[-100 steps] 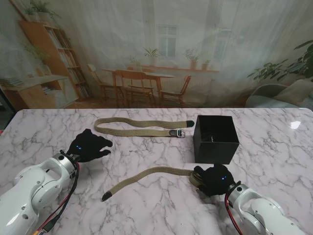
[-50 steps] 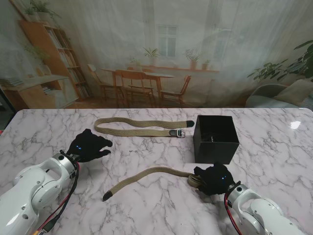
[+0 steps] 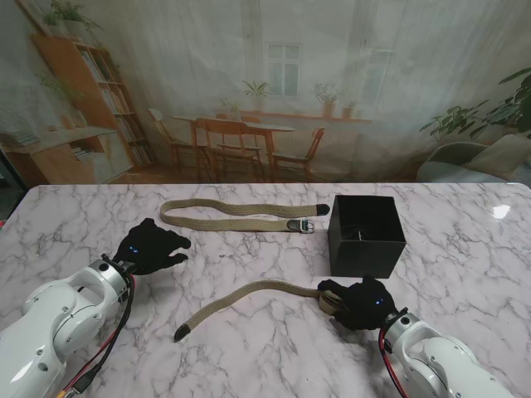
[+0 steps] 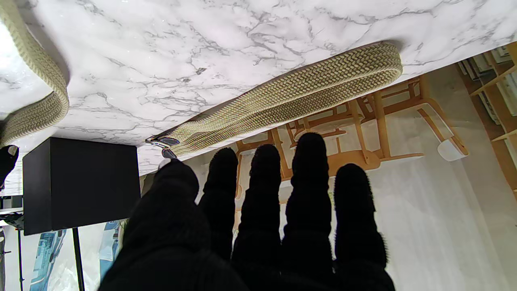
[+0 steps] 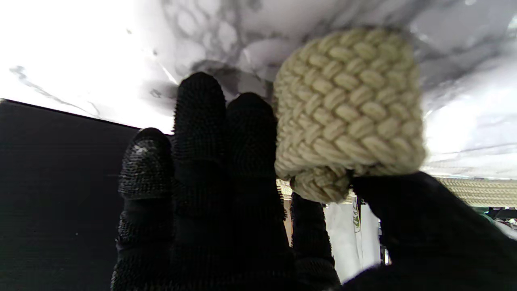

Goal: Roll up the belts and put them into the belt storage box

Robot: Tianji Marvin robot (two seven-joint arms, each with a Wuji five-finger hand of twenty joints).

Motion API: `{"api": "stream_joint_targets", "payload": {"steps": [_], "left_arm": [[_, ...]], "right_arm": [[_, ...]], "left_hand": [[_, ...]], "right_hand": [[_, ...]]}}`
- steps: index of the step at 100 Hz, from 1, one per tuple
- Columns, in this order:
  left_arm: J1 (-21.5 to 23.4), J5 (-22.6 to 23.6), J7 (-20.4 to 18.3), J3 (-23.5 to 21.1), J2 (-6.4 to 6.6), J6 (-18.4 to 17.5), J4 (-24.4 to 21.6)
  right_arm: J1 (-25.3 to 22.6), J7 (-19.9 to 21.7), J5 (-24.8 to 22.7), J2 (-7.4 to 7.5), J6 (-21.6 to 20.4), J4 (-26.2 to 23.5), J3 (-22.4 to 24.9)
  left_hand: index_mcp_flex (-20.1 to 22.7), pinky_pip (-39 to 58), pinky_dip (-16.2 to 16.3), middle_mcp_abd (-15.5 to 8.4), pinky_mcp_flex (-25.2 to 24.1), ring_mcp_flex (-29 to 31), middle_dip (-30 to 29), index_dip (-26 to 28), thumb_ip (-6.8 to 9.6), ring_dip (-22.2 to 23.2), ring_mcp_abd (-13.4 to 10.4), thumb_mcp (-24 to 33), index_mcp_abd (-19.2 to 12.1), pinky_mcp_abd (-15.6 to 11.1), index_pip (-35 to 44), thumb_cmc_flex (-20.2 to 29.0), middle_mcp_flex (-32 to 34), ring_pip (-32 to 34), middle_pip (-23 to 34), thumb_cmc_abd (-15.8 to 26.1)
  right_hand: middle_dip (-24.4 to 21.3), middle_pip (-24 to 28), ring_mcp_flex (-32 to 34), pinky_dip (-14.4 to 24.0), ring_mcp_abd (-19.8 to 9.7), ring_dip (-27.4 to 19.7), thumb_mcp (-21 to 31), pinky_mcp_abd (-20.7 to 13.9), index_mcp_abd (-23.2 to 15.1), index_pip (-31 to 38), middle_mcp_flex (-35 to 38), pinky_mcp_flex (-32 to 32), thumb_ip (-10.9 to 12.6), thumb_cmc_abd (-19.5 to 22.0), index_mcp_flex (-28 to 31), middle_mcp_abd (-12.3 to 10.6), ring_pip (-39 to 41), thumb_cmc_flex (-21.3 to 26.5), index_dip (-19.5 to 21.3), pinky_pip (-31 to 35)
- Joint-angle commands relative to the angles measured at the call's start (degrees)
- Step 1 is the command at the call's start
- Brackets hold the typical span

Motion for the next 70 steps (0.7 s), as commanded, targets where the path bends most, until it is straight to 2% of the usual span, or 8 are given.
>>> {"api": "stream_joint_targets", "payload": {"steps": [1,6,16,24,44,59,64,70], "left_arm": [[0.0,0.1,-0.8,0.1,-0.03,0.2,0.1],[0.0,0.1,-0.8,0.2,-0.04,0.2,0.1],[0.0,0.1,-0.8,0.2,-0.03,0.2,0.0],[0.0,0.0,-0.9,0.2,-0.03,0.2,0.0],[-0.1,0.0,-0.9,0.3,-0.03,0.2,0.1],[-0.1,0.0,-0.8,0.3,-0.03,0.2,0.2],[-0.1,0.0,-0.9,0.3,-0.03,0.2,0.2],[-0.1,0.0,-0.9,0.3,-0.02,0.2,0.2]], "right_arm": [[-0.3,-0.2,-0.4,-0.34,0.4,1.0,-0.5],[-0.4,-0.5,0.3,-0.55,1.4,1.1,-0.6],[-0.3,-2.3,1.1,-0.93,3.6,1.7,-1.0],[-0.5,-2.8,1.3,-1.06,4.6,1.7,-1.1],[0.1,-2.8,0.6,-0.60,1.1,2.5,-1.0],[0.6,-1.6,-0.9,0.05,-2.8,2.6,-0.8],[0.4,-0.6,-0.7,0.07,-3.4,2.1,-0.4],[0.4,-0.5,-1.2,0.20,-4.2,1.8,-0.2]], "left_hand": [[-1.3,-0.7,-0.6,0.9,-0.5,0.0,0.6,-0.6,-0.52,-0.3,0.9,-0.8,1.3,1.6,-0.7,2.5,1.0,-0.3,1.1,2.9],[-1.3,-0.7,-0.6,1.0,-0.5,0.0,0.6,-0.6,-0.52,-0.3,0.9,-0.8,1.2,1.7,-0.7,2.5,1.0,-0.3,1.1,2.9],[-1.4,-0.7,-0.6,1.0,-0.5,0.0,0.6,-0.6,-0.52,-0.3,0.9,-0.8,1.4,1.7,-0.7,2.6,1.0,-0.3,1.1,2.9],[-1.5,-0.7,-0.6,1.0,-0.4,0.0,0.6,-0.6,-0.52,-0.3,0.9,-0.8,1.3,1.5,-0.8,2.6,1.0,-0.3,1.1,2.9],[-1.6,-0.6,-0.6,1.0,-0.4,0.0,0.6,-0.6,-0.50,-0.3,0.9,-0.7,1.3,1.6,-0.9,2.7,1.0,-0.3,1.1,2.9],[-1.7,-0.6,-0.6,0.9,-0.3,0.0,0.6,-0.6,-0.51,-0.3,0.9,-0.7,1.3,1.5,-0.9,2.7,1.0,-0.3,1.1,3.0],[-1.7,-0.7,-0.6,0.9,-0.4,0.1,0.6,-0.6,-0.53,-0.3,1.0,-0.8,1.4,1.6,-0.9,2.7,1.0,-0.3,1.1,3.0],[-1.6,-0.7,-0.6,0.9,-0.4,0.1,0.6,-0.6,-0.52,-0.3,0.9,-0.8,1.3,1.6,-0.9,2.7,1.1,-0.3,1.2,3.0]], "right_hand": [[-0.4,1.3,1.0,-0.2,-2.8,-0.3,7.9,2.5,-0.4,1.0,3.4,1.2,4.4,4.5,-3.1,-4.3,3.0,8.7,0.9,1.1],[-0.8,0.9,1.0,-0.3,-2.4,-0.6,7.5,2.7,5.4,0.7,3.4,1.7,4.4,5.3,-4.0,-4.2,2.9,7.3,0.6,1.1],[-3.0,-1.9,0.8,-1.1,-1.5,-2.6,6.4,3.7,7.5,-2.3,3.5,1.7,4.7,6.0,-4.0,-3.5,0.4,7.5,-2.0,1.4],[-3.6,-3.0,0.7,-1.3,-1.2,-2.9,5.8,4.4,3.1,-3.0,3.5,1.5,4.7,6.3,-3.9,-3.2,-0.3,8.7,-2.7,1.4],[-3.3,-4.2,0.6,-1.9,-1.3,-2.6,5.1,5.9,-20.2,-2.4,3.4,0.0,4.4,6.2,-2.1,-3.6,-1.2,12.0,-2.5,0.2],[-1.7,-5.6,0.6,-1.7,-2.7,-1.7,5.1,7.5,-23.1,-1.8,3.4,-2.9,4.0,5.9,14.2,-4.3,-3.2,11.6,-0.1,-2.5],[-1.5,-5.8,0.4,-1.5,-3.1,-1.6,4.6,7.3,-20.6,0.0,3.3,-3.6,3.7,5.5,17.5,-4.4,-3.6,10.1,1.1,-2.8],[-0.8,-6.8,0.1,-0.5,-4.1,-0.8,3.5,7.2,-17.0,4.3,3.3,-4.6,-2.0,1.8,21.2,-5.0,-4.9,7.5,-5.1,-3.9]]}}
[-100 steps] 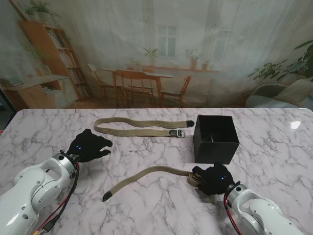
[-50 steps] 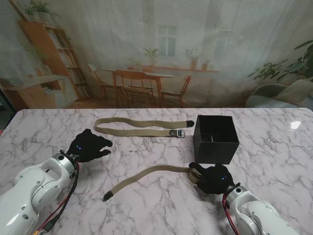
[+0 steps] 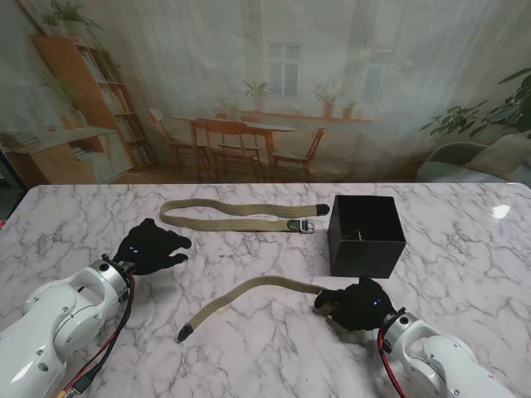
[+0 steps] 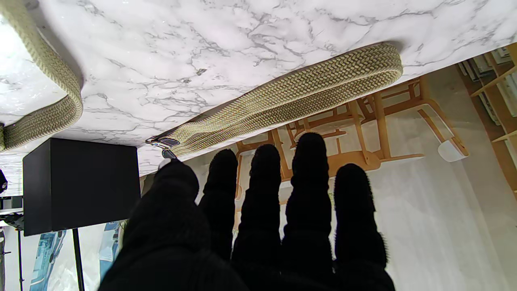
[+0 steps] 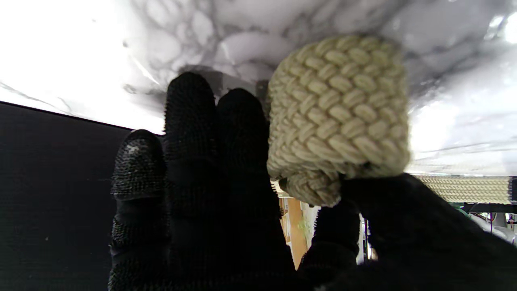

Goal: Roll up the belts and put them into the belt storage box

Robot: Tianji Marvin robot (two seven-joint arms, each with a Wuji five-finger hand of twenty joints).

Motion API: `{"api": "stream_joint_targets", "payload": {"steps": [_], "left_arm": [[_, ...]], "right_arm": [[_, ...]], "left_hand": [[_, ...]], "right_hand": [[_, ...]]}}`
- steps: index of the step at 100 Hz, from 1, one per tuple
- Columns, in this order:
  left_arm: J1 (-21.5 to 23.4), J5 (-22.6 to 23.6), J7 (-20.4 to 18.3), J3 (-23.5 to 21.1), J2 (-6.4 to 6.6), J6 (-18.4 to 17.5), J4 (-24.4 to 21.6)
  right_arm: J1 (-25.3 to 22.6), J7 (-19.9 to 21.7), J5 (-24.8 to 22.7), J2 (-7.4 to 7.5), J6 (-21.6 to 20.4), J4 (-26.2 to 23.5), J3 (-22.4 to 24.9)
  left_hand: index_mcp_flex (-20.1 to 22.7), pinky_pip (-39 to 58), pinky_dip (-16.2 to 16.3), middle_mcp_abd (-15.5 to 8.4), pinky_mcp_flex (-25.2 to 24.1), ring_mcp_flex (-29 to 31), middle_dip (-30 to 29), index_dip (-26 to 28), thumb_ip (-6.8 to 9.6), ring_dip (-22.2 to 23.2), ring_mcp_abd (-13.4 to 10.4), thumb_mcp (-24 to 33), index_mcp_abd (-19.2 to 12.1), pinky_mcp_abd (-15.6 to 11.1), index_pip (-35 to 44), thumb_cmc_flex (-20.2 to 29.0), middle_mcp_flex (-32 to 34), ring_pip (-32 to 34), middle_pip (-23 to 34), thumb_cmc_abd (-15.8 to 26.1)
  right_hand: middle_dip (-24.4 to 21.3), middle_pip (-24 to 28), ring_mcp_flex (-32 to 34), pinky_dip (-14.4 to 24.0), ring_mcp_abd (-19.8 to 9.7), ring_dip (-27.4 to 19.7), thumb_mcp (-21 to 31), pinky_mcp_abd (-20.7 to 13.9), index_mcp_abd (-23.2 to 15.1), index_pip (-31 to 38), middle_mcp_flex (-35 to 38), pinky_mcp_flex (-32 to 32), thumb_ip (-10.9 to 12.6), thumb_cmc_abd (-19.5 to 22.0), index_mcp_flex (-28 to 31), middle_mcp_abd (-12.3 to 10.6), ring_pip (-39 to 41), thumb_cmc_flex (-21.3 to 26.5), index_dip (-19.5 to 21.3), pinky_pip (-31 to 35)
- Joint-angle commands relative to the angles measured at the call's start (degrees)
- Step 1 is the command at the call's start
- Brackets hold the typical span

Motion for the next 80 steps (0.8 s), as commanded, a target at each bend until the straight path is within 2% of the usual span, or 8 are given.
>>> {"api": "stream_joint_targets", "payload": {"steps": [1,7,13,24,32,58,66,80], "left_arm": [[-0.1,0.0,-0.8,0.2,-0.03,0.2,0.1],[-0.2,0.0,-0.9,0.3,-0.03,0.2,0.2],[-0.3,-0.1,-0.9,0.4,-0.03,0.1,0.2],[-0.4,-0.1,-1.1,0.5,-0.01,0.1,0.3],[-0.4,-0.2,-1.1,0.5,-0.02,0.2,0.3],[-0.4,-0.3,-1.1,0.6,-0.04,0.3,0.3],[-0.5,-0.3,-1.2,0.6,-0.04,0.3,0.3],[-0.5,-0.3,-1.2,0.6,-0.03,0.3,0.3]], "right_arm": [[-0.7,1.2,-0.7,0.36,-0.7,0.0,0.3],[-0.9,1.9,-1.0,0.43,-1.6,-0.5,0.7],[-1.5,5.0,-1.0,0.53,-2.6,-2.1,1.8],[-2.7,11.7,-1.3,0.77,-5.0,-5.4,4.0],[-3.6,18.8,0.6,0.78,-6.9,-8.2,5.8],[-5.3,34.9,5.7,1.26,-9.6,-14.8,9.1],[-5.3,38.3,6.9,1.47,-9.8,-15.7,9.4],[-5.4,41.8,8.5,1.69,-9.1,-16.8,9.7]], "left_hand": [[-1.0,-0.6,-0.6,1.0,-0.4,0.1,0.6,-0.5,-0.52,-0.3,0.9,-0.8,1.2,1.6,-0.8,2.7,1.1,-0.3,1.2,2.9],[-1.0,-0.7,-0.6,1.0,-0.4,0.0,0.6,-0.5,-0.50,-0.3,1.0,-0.7,1.5,1.7,-0.8,2.8,1.0,-0.3,1.1,3.0],[-0.9,-0.6,-0.6,0.9,-0.4,0.0,0.6,-0.5,-0.51,-0.3,1.0,-0.8,1.3,1.6,-0.8,2.7,1.0,-0.3,1.1,3.0],[-1.0,-0.6,-0.6,0.9,-0.4,0.0,0.6,-0.5,-0.51,-0.3,0.9,-0.8,1.4,1.6,-0.8,2.7,1.0,-0.3,1.1,3.0],[-0.9,-0.6,-0.7,0.9,-0.4,0.0,0.6,-0.5,-0.50,-0.3,0.9,-0.7,1.3,1.5,-0.8,2.8,1.0,-0.3,1.2,3.0],[-1.0,-0.6,-0.7,0.9,-0.4,0.0,0.6,-0.5,-0.53,-0.3,0.9,-0.8,1.3,1.5,-0.8,2.7,1.0,-0.2,1.1,3.1],[-0.9,-0.6,-0.7,1.0,-0.4,0.0,0.6,-0.5,-0.50,-0.3,0.9,-0.7,1.3,1.6,-0.7,2.9,1.0,-0.2,1.2,3.1],[-0.9,-0.6,-0.7,0.9,-0.4,0.1,0.6,-0.5,-0.51,-0.3,0.9,-0.7,1.3,1.6,-0.7,2.9,1.0,-0.3,1.1,3.1]], "right_hand": [[1.0,-2.5,0.0,0.8,-7.1,0.5,5.1,2.8,3.4,6.2,2.9,-1.7,-1.4,-1.1,4.6,-7.8,-3.5,3.5,-4.3,-1.3],[-0.3,-5.7,-1.0,1.2,-7.7,0.4,4.3,2.0,14.6,7.0,2.9,-2.7,0.5,-0.8,10.0,-9.0,-4.7,-5.8,-5.1,-1.8],[-1.3,-10.3,-2.5,1.8,-8.1,0.3,3.7,1.1,22.4,4.7,0.8,-3.8,5.6,1.0,14.3,-10.6,-6.4,-12.5,2.6,-2.3],[-3.3,-15.9,-5.8,1.8,-9.1,-0.8,0.1,0.0,27.8,2.1,-4.2,-5.8,6.1,2.1,12.4,-11.5,-9.7,-17.0,6.7,-3.4],[-4.7,-19.1,-10.6,1.8,-8.0,-2.2,-1.0,-0.5,32.2,-0.2,-10.0,-9.2,6.5,2.5,7.9,-8.9,-13.7,-17.8,8.2,-5.0],[-9.2,-24.2,-20.9,2.3,-6.4,-6.1,5.7,-1.6,36.1,-10.5,-22.5,-14.2,8.9,-0.2,1.0,-4.4,-21.3,-17.2,8.5,-8.8],[-10.0,-24.9,-22.6,2.4,-6.0,-6.9,14.1,-1.3,36.2,-12.9,-24.4,-14.7,10.9,-3.5,0.7,-3.5,-21.9,-17.3,9.8,-9.7],[-11.2,-27.6,-25.1,2.0,-5.1,-8.0,35.6,-1.7,36.3,-15.1,-27.3,-15.1,21.4,-9.5,0.1,-2.0,-23.0,-17.4,11.5,-10.8]]}}
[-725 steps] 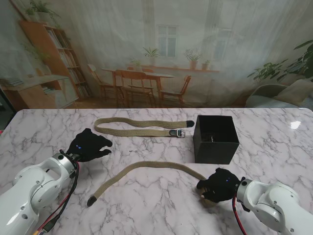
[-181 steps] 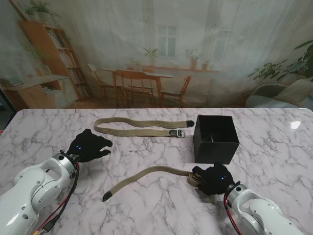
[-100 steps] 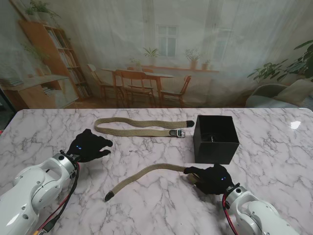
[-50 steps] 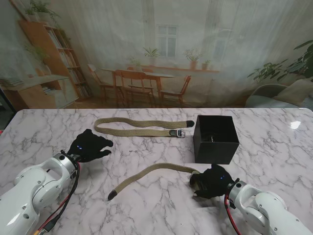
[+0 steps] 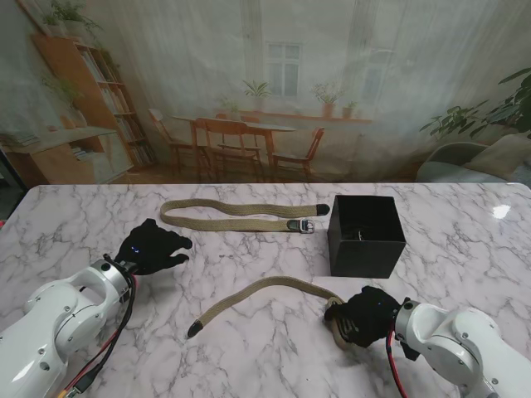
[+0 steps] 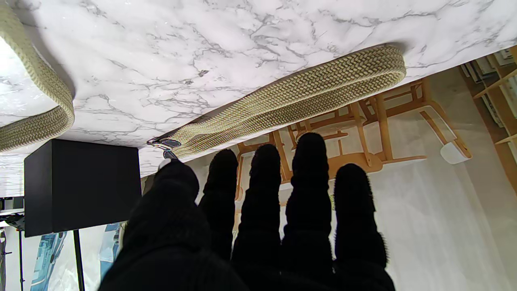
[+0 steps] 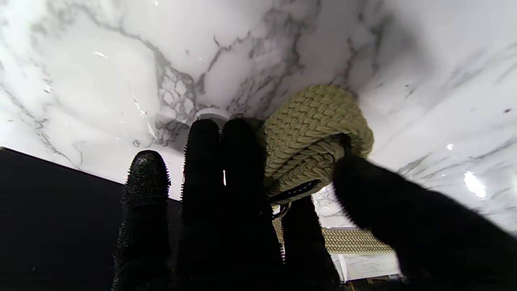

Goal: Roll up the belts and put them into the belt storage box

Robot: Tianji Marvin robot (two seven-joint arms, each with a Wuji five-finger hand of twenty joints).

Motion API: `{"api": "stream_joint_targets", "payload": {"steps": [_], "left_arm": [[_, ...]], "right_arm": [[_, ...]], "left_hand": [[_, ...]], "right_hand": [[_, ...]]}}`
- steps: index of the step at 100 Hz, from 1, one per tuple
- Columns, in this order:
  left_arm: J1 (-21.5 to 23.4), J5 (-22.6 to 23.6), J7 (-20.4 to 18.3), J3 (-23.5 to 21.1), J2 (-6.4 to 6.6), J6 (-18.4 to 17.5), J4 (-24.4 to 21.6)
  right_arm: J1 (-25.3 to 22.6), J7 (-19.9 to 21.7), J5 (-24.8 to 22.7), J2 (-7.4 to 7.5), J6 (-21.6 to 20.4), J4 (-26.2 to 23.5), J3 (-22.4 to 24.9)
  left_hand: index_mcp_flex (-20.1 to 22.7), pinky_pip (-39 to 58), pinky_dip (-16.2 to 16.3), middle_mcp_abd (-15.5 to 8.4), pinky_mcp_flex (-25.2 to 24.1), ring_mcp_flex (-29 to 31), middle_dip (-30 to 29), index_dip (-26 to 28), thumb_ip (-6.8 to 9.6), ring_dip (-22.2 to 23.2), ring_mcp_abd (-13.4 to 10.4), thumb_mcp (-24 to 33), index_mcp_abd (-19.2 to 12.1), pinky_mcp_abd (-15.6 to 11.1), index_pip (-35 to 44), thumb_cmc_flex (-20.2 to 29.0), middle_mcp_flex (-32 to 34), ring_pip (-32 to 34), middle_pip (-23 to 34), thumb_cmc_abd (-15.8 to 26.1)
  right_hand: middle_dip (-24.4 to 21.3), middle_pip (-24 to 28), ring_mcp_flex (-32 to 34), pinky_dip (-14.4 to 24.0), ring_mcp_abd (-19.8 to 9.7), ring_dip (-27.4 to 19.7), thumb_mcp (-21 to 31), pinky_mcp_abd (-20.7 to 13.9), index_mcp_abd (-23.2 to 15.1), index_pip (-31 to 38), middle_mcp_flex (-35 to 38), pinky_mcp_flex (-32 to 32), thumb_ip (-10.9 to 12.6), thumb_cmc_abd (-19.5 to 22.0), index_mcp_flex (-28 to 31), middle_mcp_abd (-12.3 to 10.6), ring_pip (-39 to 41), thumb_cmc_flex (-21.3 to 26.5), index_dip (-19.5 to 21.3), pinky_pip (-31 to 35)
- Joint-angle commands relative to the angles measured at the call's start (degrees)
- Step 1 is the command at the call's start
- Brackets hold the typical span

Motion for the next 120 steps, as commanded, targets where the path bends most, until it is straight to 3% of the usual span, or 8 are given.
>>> {"api": "stream_joint_targets", "payload": {"steps": [1,26,31,38,42,65,89,120], "left_arm": [[-0.1,-0.1,-0.9,0.1,-0.05,0.2,0.1],[-0.1,0.0,-0.7,0.1,-0.05,0.2,0.1],[-0.1,0.0,-0.7,0.0,-0.05,0.1,0.1],[0.0,0.0,-0.5,0.0,-0.05,0.1,0.2],[0.0,0.0,-0.5,-0.1,-0.05,0.1,0.2],[0.0,0.0,-0.6,-0.1,-0.05,0.2,0.2],[0.1,-0.1,-0.6,-0.2,-0.06,0.2,0.1],[0.1,-0.3,-0.6,-0.2,-0.07,0.1,0.2]], "right_arm": [[-0.8,0.9,-0.1,0.21,0.6,0.3,-0.2],[-0.9,2.3,1.0,0.17,2.8,-0.3,-0.4],[-0.9,1.6,-0.2,0.11,2.7,-0.2,-0.5],[-0.8,-1.0,-3.7,0.06,2.0,0.1,-0.8],[-0.7,-2.2,-6.5,0.13,1.2,0.2,-0.9],[0.0,-8.1,-14.0,0.32,2.2,2.1,-2.6],[-0.3,-12.3,-13.7,0.02,5.4,3.7,-3.7],[-0.2,-12.2,-9.8,-0.27,6.2,4.5,-4.6]], "left_hand": [[-0.9,-0.6,-0.7,1.0,-0.4,0.0,0.6,-0.5,-0.52,-0.3,0.9,-0.8,1.3,1.6,-0.7,2.9,1.0,-0.3,1.1,3.0],[-0.9,-0.6,-0.7,1.0,-0.4,0.1,0.6,-0.5,-0.52,-0.3,1.0,-0.8,1.4,1.7,-0.7,2.9,1.0,-0.2,1.1,3.1],[-0.9,-0.6,-0.7,1.0,-0.4,0.1,0.6,-0.5,-0.52,-0.3,1.0,-0.8,1.4,1.6,-0.7,3.0,1.0,-0.2,1.1,3.0],[-0.9,-0.6,-0.7,1.0,-0.4,0.1,0.6,-0.5,-0.51,-0.3,0.9,-0.8,1.3,1.5,-0.7,3.0,1.0,-0.2,1.1,3.0],[-0.9,-0.6,-0.7,0.9,-0.4,0.0,0.6,-0.5,-0.51,-0.3,1.0,-0.8,1.3,1.5,-0.7,3.0,1.0,-0.2,1.2,3.0],[-0.9,-0.6,-0.7,1.0,-0.4,0.1,0.6,-0.5,-0.52,-0.3,0.9,-0.8,1.3,1.5,-0.7,2.9,1.0,-0.2,1.2,3.1],[-1.0,-0.6,-0.7,0.9,-0.4,0.0,0.6,-0.5,-0.53,-0.3,0.9,-0.8,1.3,1.6,-0.7,2.7,1.0,-0.2,1.2,3.2],[-0.8,-0.6,-0.6,1.0,-0.5,0.0,0.6,-0.5,-0.60,-0.3,1.0,-0.9,1.3,1.6,-0.7,2.5,1.0,-0.2,1.1,3.4]], "right_hand": [[-2.3,-9.8,-2.6,0.5,-3.2,-3.3,9.1,-0.2,10.0,5.1,-7.5,-0.8,5.3,-3.2,2.3,-3.7,-7.8,-2.8,4.1,-0.7],[-6.0,-17.3,-1.8,-0.7,-2.0,-4.1,13.6,-1.1,10.0,4.8,-6.0,1.9,22.3,-4.2,4.6,-2.3,-7.2,2.1,4.8,0.7],[-6.9,-19.3,-0.5,-1.6,-2.7,-4.3,13.6,-1.4,9.8,6.0,-4.0,3.2,16.7,-10.0,4.8,-3.2,-6.5,11.1,4.8,1.4],[-6.8,-19.0,2.7,-3.2,-4.9,-4.2,13.6,-2.7,9.4,9.3,-1.2,5.6,-3.1,-12.7,5.2,-5.4,-5.2,25.4,4.5,2.4],[-6.7,-18.7,4.2,-3.7,-6.5,-4.0,11.9,-4.4,8.9,10.8,0.2,6.7,-7.4,-11.2,5.2,-6.8,-4.7,28.8,4.5,2.7],[-3.9,-13.1,9.6,-5.2,-9.4,-1.4,-7.4,-7.9,0.2,18.6,5.2,9.3,-12.9,-4.4,8.8,-11.9,-1.8,23.8,5.3,3.8],[1.4,-4.2,7.3,-1.3,-4.1,4.5,-20.1,3.5,-21.8,35.6,-8.8,6.9,-21.3,-3.8,10.1,-6.7,1.2,17.0,5.0,4.0],[-1.2,-8.2,-9.7,0.2,0.0,-2.4,-19.5,8.4,-17.3,40.0,-33.2,2.8,-20.2,-5.6,15.1,0.8,-6.7,12.5,-0.3,-0.2]]}}
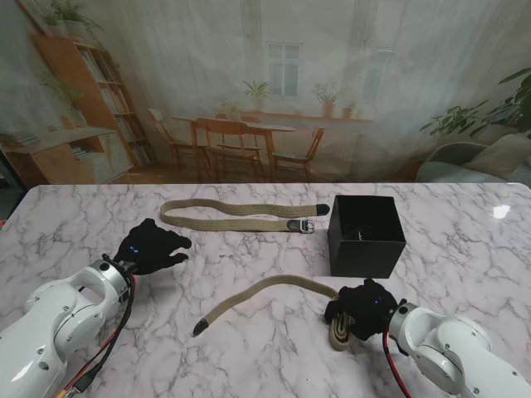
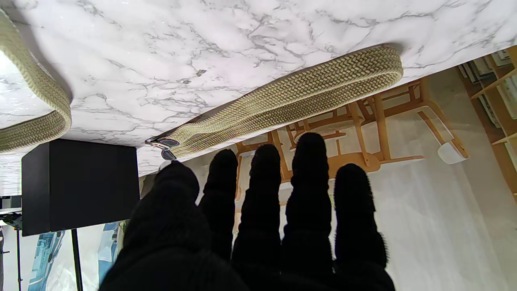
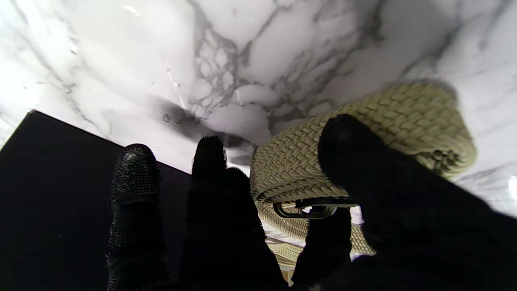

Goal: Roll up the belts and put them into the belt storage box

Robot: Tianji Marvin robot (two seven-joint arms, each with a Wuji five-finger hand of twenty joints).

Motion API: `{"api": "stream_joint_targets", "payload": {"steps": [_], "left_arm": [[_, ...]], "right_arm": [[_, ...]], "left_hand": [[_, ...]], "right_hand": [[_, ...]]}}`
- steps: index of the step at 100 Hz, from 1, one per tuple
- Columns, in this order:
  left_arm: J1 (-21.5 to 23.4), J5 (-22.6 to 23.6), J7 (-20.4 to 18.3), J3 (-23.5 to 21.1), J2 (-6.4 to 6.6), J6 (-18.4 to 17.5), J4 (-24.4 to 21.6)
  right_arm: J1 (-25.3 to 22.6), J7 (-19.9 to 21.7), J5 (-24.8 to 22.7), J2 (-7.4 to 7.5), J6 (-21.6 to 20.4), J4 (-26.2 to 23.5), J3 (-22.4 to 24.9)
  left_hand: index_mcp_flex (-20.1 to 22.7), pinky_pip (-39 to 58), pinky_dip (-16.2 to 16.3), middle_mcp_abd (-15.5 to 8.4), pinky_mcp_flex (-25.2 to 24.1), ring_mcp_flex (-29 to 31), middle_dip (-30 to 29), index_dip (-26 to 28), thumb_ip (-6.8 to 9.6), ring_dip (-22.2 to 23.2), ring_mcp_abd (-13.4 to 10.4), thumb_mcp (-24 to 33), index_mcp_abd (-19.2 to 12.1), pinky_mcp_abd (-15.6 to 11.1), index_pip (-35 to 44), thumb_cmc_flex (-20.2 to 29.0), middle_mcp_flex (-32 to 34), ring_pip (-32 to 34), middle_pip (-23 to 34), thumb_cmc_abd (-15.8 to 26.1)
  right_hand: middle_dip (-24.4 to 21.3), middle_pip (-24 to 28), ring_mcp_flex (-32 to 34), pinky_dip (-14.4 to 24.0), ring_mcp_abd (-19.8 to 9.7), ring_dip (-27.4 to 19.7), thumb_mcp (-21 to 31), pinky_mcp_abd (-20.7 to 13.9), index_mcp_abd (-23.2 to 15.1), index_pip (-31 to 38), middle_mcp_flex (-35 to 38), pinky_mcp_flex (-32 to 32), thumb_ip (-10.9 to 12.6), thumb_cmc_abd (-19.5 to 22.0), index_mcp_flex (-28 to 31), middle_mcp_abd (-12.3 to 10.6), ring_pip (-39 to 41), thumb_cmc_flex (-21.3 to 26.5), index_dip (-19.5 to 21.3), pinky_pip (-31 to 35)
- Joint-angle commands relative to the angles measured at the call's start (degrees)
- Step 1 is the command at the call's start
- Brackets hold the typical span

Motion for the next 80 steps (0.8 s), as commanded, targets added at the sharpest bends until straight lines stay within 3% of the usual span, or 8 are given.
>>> {"api": "stream_joint_targets", "payload": {"steps": [1,13,22,37,56,69,75,80], "left_arm": [[0.0,-0.1,-0.8,0.1,-0.06,0.1,0.1],[0.0,-0.1,-0.7,0.0,-0.06,0.0,0.2],[0.0,-0.1,-0.6,0.0,-0.06,0.1,0.2],[0.1,0.0,-0.6,0.0,-0.05,0.1,0.2],[0.0,0.0,-0.6,0.0,-0.05,0.0,0.2],[0.0,0.0,-0.5,0.0,-0.04,0.0,0.2],[0.0,0.1,-0.4,0.0,-0.04,0.0,0.3],[0.0,0.1,-0.4,0.0,-0.04,0.0,0.3]], "right_arm": [[-0.6,0.5,0.5,-0.24,0.0,1.8,-1.1],[-0.1,0.0,1.6,-0.32,0.5,2.6,-1.8],[0.2,-0.5,2.4,-0.38,0.9,3.3,-2.3],[0.6,-3.1,3.0,-0.57,1.3,4.4,-3.0],[0.9,-9.9,2.8,-0.91,1.6,6.3,-3.7],[1.5,-14.8,2.4,-1.07,1.6,8.0,-4.4],[1.8,-16.7,1.9,-1.05,1.3,8.8,-4.7],[2.1,-18.3,1.3,-0.97,0.9,9.4,-5.0]], "left_hand": [[-0.8,-0.6,-0.6,0.9,-0.5,0.0,0.6,-0.5,-0.60,-0.3,1.0,-0.9,1.3,1.6,-0.7,2.6,1.0,-0.2,1.1,2.8],[-0.8,-0.6,-0.6,1.0,-0.4,0.0,0.6,-0.5,-0.60,-0.3,1.1,-0.9,1.4,1.6,-0.7,2.6,1.0,-0.2,1.1,2.8],[-0.8,-0.6,-0.6,1.1,-0.5,0.0,0.6,-0.5,-0.60,-0.3,1.0,-0.9,1.4,1.6,-0.7,2.5,1.0,-0.2,1.1,2.8],[-0.8,-0.6,-0.6,1.0,-0.4,0.0,0.6,-0.5,-0.61,-0.3,1.0,-0.9,1.4,1.5,-0.7,2.5,1.0,-0.2,1.1,2.8],[-0.8,-0.6,-0.6,1.0,-0.5,0.0,0.6,-0.5,-0.60,-0.3,1.0,-0.9,1.4,1.6,-0.7,2.5,1.0,-0.2,1.1,2.7],[-0.8,-0.6,-0.6,1.0,-0.5,0.0,0.6,-0.5,-0.61,-0.3,1.0,-0.9,1.4,1.6,-0.7,2.4,1.0,-0.2,1.2,2.8],[-0.8,-0.6,-0.6,1.0,-0.5,0.0,0.6,-0.5,-0.61,-0.3,1.0,-0.9,1.4,1.6,-0.7,2.4,1.0,-0.2,1.2,2.7],[-0.8,-0.6,-0.6,1.0,-0.5,0.0,0.6,-0.5,-0.60,-0.2,1.0,-0.9,1.4,1.6,-0.7,2.4,1.0,-0.2,1.2,2.7]], "right_hand": [[-1.3,-4.6,-2.4,0.1,1.7,-2.2,-4.0,3.5,3.6,24.4,-5.9,-1.3,-2.6,1.5,12.3,-3.2,-2.4,-5.3,0.4,-1.7],[-2.2,-6.0,-5.7,-2.1,2.7,-4.8,-2.6,4.4,5.6,30.2,-7.8,-3.5,-2.4,1.4,12.2,-1.4,-3.2,-5.3,-0.5,-3.6],[-1.9,-5.2,-6.4,-3.2,2.2,-5.6,-1.7,4.4,6.2,33.3,-6.1,-4.8,-2.4,1.8,12.3,-2.1,-2.8,-4.7,-1.3,-3.9],[1.1,1.4,-3.5,-3.8,0.2,-5.4,-2.1,3.4,7.6,36.5,6.1,-4.5,-2.7,2.9,11.2,-10.0,-0.8,-2.6,-2.8,-2.9],[6.4,13.8,8.3,-2.2,-3.3,-1.2,-3.6,0.3,6.5,35.6,24.1,-0.2,-3.1,4.2,9.6,-12.3,5.5,-0.7,-4.2,1.5],[9.3,16.4,14.4,1.2,-5.3,3.2,-3.3,-3.1,5.1,28.0,35.3,2.4,-3.4,4.1,6.4,-15.0,8.1,0.1,0.0,4.7],[10.3,18.4,16.5,1.8,-6.4,4.0,-2.6,-4.8,6.1,22.2,39.2,4.0,-3.2,4.4,4.4,-16.9,9.0,0.3,-3.2,5.8],[10.9,19.6,18.0,2.1,-7.1,4.9,0.3,-5.9,8.2,11.0,42.4,4.7,0.8,6.2,3.6,-17.8,9.6,-1.9,-4.8,6.5]]}}
